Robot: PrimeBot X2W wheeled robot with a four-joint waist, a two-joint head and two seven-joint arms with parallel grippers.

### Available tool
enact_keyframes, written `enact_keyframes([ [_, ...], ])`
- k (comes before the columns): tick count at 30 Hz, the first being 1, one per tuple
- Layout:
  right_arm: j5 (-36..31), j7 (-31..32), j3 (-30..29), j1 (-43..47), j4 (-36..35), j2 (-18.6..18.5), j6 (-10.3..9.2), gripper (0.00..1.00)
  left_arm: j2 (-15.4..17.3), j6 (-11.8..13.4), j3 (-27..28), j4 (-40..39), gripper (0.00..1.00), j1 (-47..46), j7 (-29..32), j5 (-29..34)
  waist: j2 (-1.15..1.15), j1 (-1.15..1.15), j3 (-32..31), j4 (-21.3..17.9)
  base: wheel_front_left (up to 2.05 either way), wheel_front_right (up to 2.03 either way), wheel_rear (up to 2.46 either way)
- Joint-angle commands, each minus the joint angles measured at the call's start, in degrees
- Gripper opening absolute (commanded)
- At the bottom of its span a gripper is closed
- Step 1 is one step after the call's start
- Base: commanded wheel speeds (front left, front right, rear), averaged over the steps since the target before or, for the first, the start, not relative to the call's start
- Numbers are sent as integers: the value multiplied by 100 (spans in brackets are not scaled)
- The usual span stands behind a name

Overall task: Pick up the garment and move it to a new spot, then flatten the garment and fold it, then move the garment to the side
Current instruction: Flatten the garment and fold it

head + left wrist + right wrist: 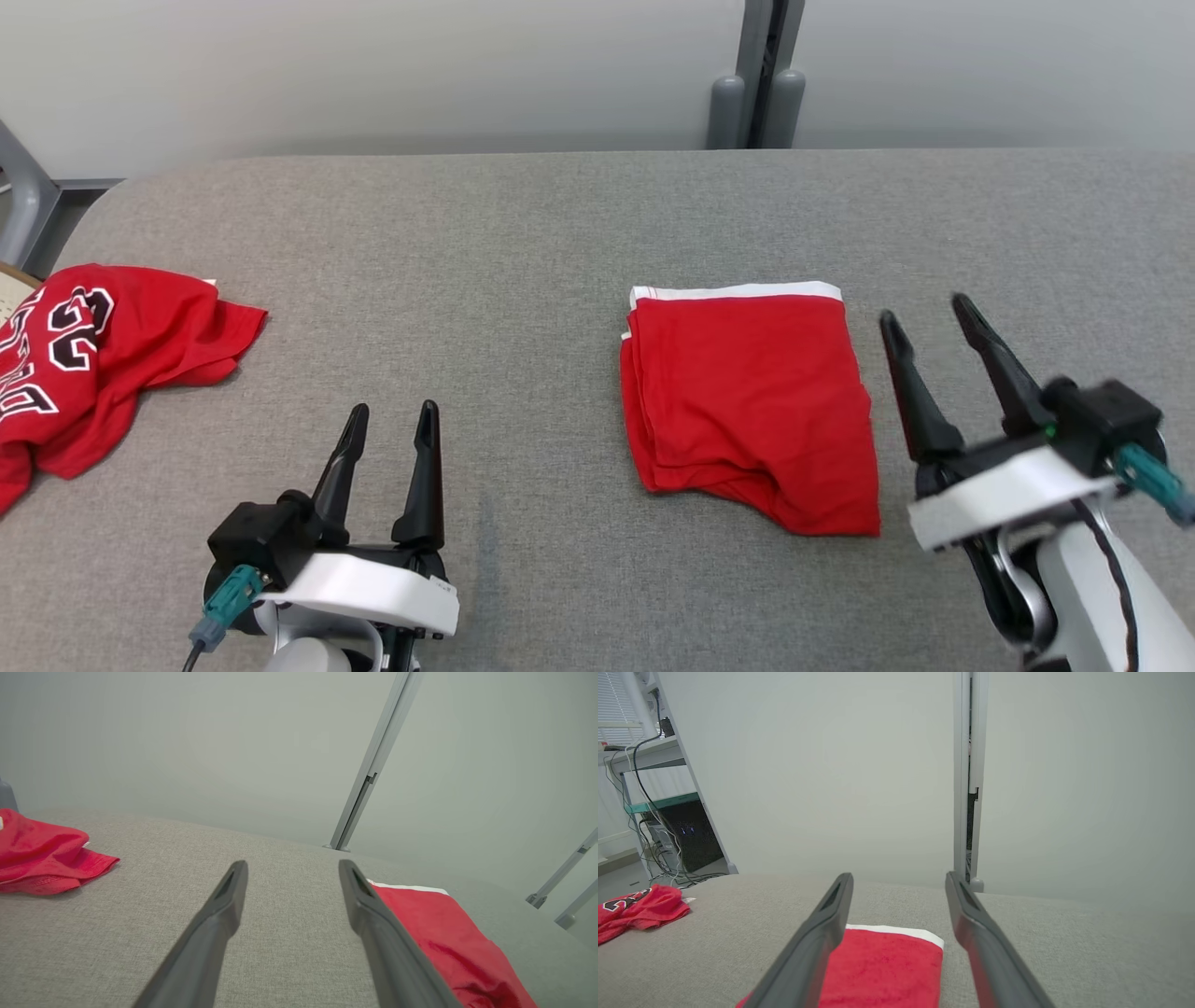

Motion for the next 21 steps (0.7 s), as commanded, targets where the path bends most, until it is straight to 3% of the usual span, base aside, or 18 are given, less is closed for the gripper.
enact_keyframes([
  [1,-76,15,-76,125,-79,34,1,100,11,32,20,-28,100,65,-26,83,0,0,0,-16,0,0,0],
  [10,-706,195,-1069,1219,-1025,569,1,100,-25,-16,216,-96,100,309,-27,317,0,0,-75,-110,0,0,0],
  [21,-376,242,-1176,1609,-1150,672,1,100,-72,-29,423,-51,100,593,-27,406,0,0,-258,-132,0,0,0],
])
